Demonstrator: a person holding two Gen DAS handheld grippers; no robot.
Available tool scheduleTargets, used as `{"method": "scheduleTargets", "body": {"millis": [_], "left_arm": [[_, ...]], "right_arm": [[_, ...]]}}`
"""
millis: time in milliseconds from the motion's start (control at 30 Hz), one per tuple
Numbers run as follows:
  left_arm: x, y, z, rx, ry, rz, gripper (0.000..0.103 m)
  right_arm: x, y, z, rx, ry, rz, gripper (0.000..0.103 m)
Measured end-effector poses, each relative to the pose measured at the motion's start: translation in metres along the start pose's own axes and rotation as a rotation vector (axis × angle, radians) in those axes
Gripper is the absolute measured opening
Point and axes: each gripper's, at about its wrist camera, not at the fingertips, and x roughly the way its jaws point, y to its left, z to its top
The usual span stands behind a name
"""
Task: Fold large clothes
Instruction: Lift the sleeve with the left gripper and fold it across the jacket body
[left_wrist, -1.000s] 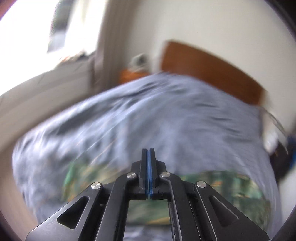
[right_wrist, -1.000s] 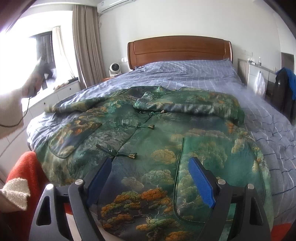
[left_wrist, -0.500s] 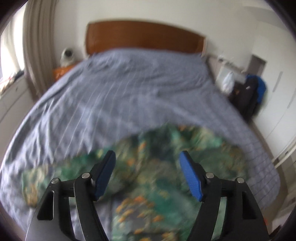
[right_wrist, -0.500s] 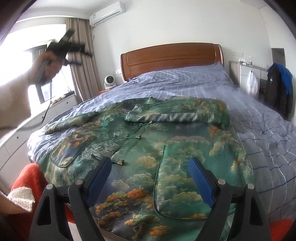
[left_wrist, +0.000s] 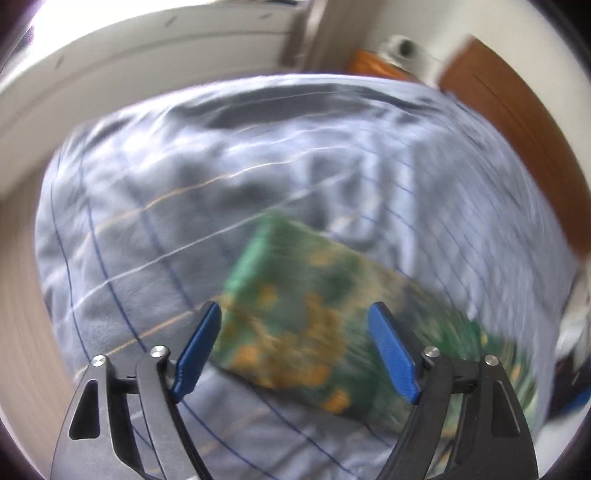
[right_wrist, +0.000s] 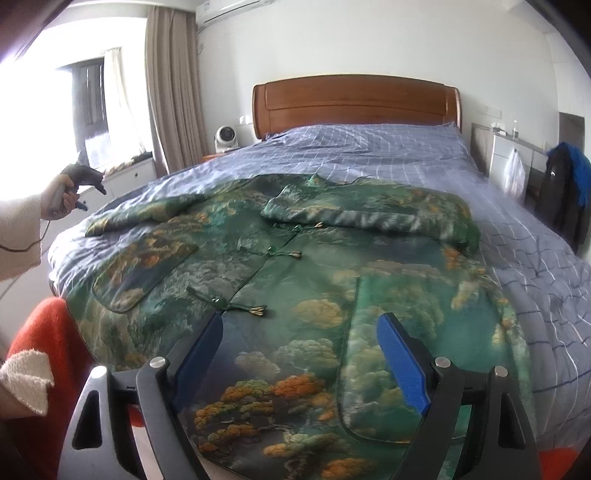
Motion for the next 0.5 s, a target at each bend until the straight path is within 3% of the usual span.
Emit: {"method": "scheduleTargets", "body": {"millis": [133,200,233,267,300,333,400,500], "left_arm": [[0.027,0.015,-0.005,-0.024,0.024,-0.001,0.083],[0.047,0.019,-0.006,-0.022,0.064,-0.042,0.080],[0.054,0.022,-0.009,-0.025,0.087,-0.058,0.062],[0.057,0.022,-0.013,-0.025,0.095,-0.057,0.053],[0.056,0.024,-0.016,-0.016,0.069,-0.020,0.028],[0.052,0.024,-0.016,-0.013,0.050,-0.025,0.014],[0.036,0.020,-0.015,-0.014,0.017,-0.056,0.008],[-0.008,-0.014,-0.009,0.075,-0.061,-0.055,0.006]], "right_arm": [[0.010,0.013,-0.001,-0.040,0.036,0.006,0.085],[0.013,0.019,-0.001,-0.062,0.048,0.008,0.085],[0.014,0.021,-0.002,-0.070,0.051,0.008,0.085],[0.014,0.024,-0.002,-0.081,0.054,0.009,0.085],[0.015,0.026,-0.003,-0.091,0.055,0.009,0.085],[0.015,0.028,-0.003,-0.099,0.056,0.011,0.085],[0.015,0.030,-0.003,-0.107,0.050,0.018,0.085],[0.014,0.031,-0.003,-0.105,0.039,0.033,0.085]]}}
